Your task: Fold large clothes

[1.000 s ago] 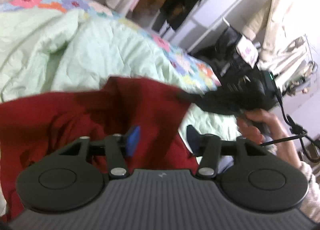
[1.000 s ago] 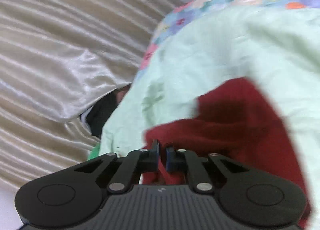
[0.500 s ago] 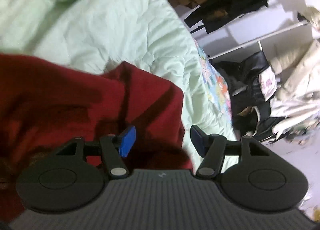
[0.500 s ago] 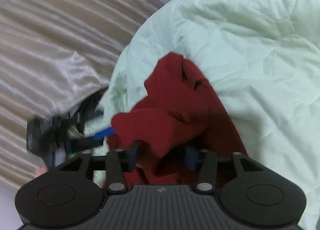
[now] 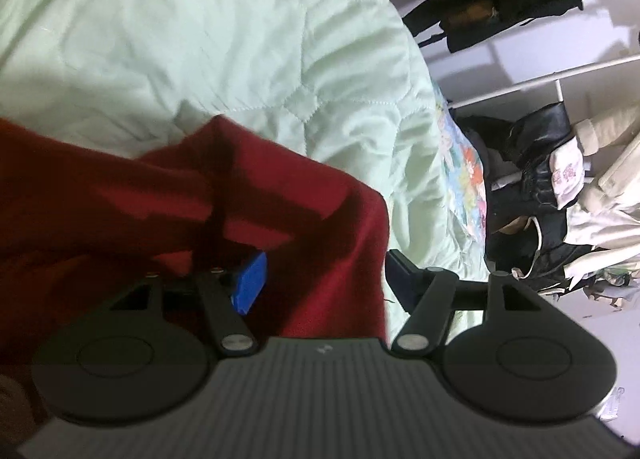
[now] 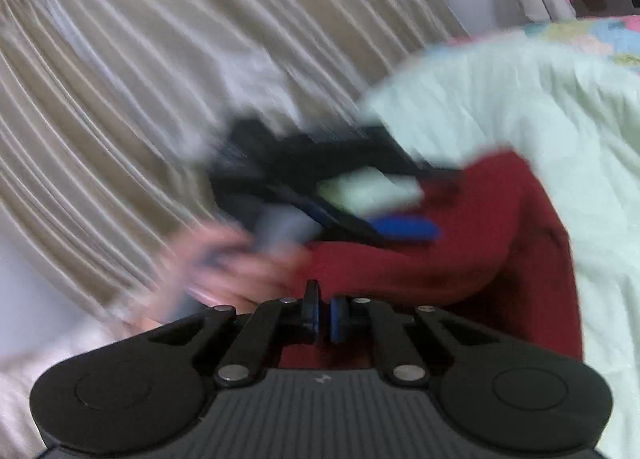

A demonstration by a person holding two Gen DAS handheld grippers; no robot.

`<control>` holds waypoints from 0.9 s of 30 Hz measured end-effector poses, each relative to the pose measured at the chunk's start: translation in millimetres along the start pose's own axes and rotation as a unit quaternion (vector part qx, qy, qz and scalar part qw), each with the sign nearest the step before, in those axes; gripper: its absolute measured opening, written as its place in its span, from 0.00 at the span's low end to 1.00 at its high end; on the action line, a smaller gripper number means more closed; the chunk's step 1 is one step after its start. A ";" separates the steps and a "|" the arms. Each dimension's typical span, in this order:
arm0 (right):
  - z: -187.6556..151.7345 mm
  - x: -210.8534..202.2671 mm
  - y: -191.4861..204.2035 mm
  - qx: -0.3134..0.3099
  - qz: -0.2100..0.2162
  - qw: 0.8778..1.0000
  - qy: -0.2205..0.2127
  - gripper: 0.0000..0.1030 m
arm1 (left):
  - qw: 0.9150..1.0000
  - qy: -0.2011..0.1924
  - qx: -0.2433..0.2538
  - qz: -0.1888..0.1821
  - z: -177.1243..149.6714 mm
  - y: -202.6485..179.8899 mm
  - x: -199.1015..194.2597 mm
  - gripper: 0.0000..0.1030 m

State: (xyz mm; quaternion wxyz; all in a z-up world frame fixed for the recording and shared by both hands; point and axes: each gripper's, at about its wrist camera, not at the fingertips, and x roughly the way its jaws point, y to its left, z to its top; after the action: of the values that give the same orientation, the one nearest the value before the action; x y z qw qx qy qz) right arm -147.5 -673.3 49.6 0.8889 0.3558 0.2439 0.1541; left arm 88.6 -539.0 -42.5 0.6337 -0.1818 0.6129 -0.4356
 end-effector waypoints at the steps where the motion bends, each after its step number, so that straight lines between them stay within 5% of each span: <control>1: 4.8 -10.1 0.8 0.014 0.013 1.000 -0.016 0.05 | 1.000 0.002 0.001 -0.013 0.9 -4.4 0.7 0.71; 4: 21.8 -39.1 -4.6 0.066 0.057 0.995 -0.054 0.05 | 0.998 0.007 0.021 -0.051 3.4 -15.7 -1.6 0.74; 6: 29.0 -46.9 -17.1 0.109 0.069 0.991 -0.046 0.05 | 0.998 0.002 0.039 -0.045 3.7 -20.8 -1.8 0.74; 8: 30.6 -47.3 -37.0 0.151 0.031 0.988 -0.011 0.07 | 0.998 -0.012 0.056 -0.012 3.8 -23.1 2.5 0.72; 10: 21.5 -45.5 -53.4 0.135 -0.084 0.987 0.008 0.19 | 0.998 -0.022 0.057 0.022 6.6 -19.3 14.4 0.66; 12: 10.8 -47.9 -63.4 0.125 -0.138 0.982 0.003 0.26 | 0.997 -0.029 0.056 0.037 11.7 -16.7 22.4 0.57; 17: -16.5 -60.7 -72.1 0.129 -0.103 0.986 0.002 0.49 | 0.993 -0.073 0.072 0.057 28.9 -22.2 32.7 0.43; 20: -25.9 -51.7 -52.6 0.071 -0.107 0.991 0.023 0.57 | 0.988 -0.098 0.091 0.078 40.5 -26.0 32.0 0.26; 25: -38.6 -11.0 -16.1 -0.051 -0.151 0.984 0.085 0.57 | 0.989 -0.099 0.071 0.085 53.9 -14.9 25.7 0.24; 26: -40.5 -4.5 -11.9 -0.067 -0.160 0.980 0.093 0.52 | 0.990 -0.098 0.067 0.082 53.5 -12.6 24.1 0.24; 27: -42.4 8.5 -8.9 -0.088 -0.179 0.973 0.114 0.30 | 0.990 -0.097 0.065 0.082 52.2 -10.4 21.9 0.24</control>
State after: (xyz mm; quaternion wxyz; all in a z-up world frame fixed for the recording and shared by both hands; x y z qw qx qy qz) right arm -162.6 -652.1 13.9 0.8962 0.2070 0.3888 0.0533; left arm 131.1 -577.5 -38.6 0.7342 -0.1309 0.5319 -0.4010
